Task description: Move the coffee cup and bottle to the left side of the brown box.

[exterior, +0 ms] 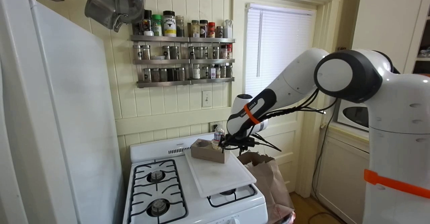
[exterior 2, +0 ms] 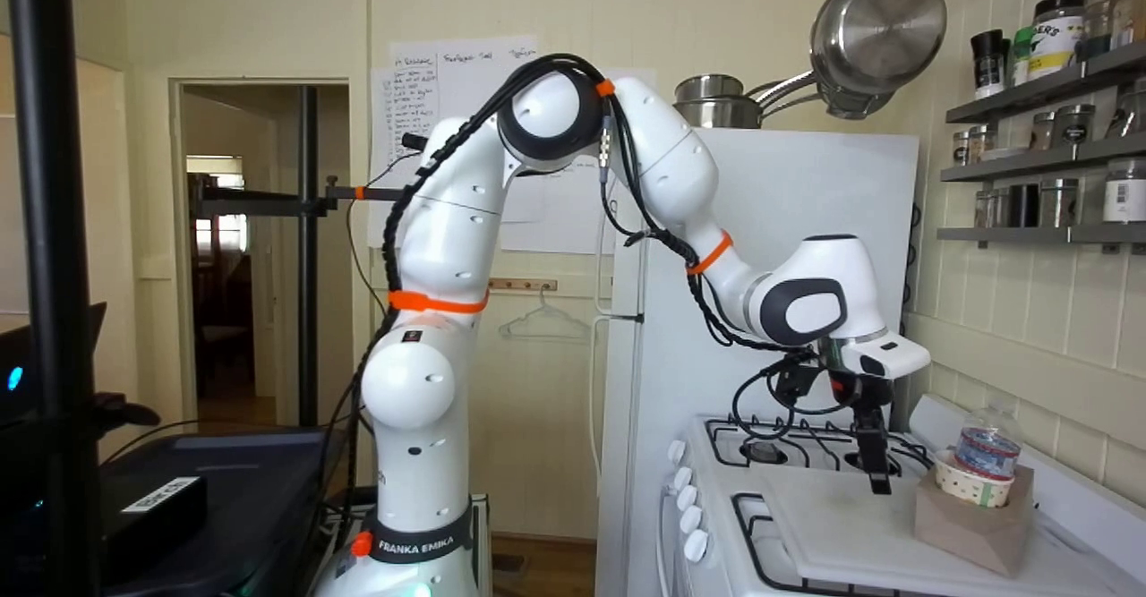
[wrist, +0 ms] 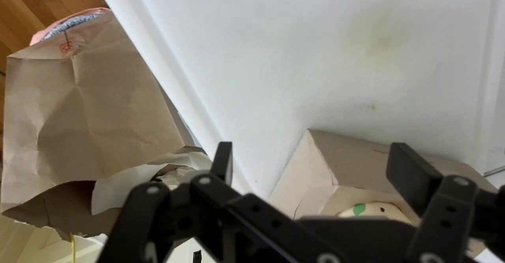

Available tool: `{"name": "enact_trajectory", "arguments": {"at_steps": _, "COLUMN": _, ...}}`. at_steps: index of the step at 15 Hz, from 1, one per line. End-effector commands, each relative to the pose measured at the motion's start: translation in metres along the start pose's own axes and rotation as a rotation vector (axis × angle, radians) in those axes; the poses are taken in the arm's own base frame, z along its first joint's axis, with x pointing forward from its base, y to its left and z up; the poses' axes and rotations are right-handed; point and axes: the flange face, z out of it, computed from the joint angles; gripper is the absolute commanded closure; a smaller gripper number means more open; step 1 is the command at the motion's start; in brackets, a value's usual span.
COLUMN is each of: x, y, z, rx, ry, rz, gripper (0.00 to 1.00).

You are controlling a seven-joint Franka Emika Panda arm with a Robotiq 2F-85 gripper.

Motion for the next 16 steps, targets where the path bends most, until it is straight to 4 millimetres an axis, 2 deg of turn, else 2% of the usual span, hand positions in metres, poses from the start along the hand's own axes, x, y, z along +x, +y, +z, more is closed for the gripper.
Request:
{"name": "enact_trajectory", "arguments": {"at_steps": 1, "x": 0.016, "y": -0.018, "z": 0.017, "rx": 0.004, "ry": 0.02, "rz": 0.046, "gripper": 0.0}}
{"name": "enact_trajectory", "arguments": {"at_steps": 8, "x": 0.044, "y": -0.038, "z": 0.025, "rx": 0.004, "ry": 0.058, "rz": 0.059, "gripper": 0.0}}
{"name": "enact_trajectory", "arguments": {"at_steps": 13, "x": 0.048, "y": -0.041, "z": 0.009, "rx": 0.034, "ry": 0.101, "rz": 0.071, "gripper": 0.0}}
{"name": "enact_trajectory", "arguments": {"at_steps": 16, "x": 0.055, "y": -0.043, "z": 0.008, "rx": 0.034, "ry": 0.101, "rz": 0.129, "gripper": 0.0}}
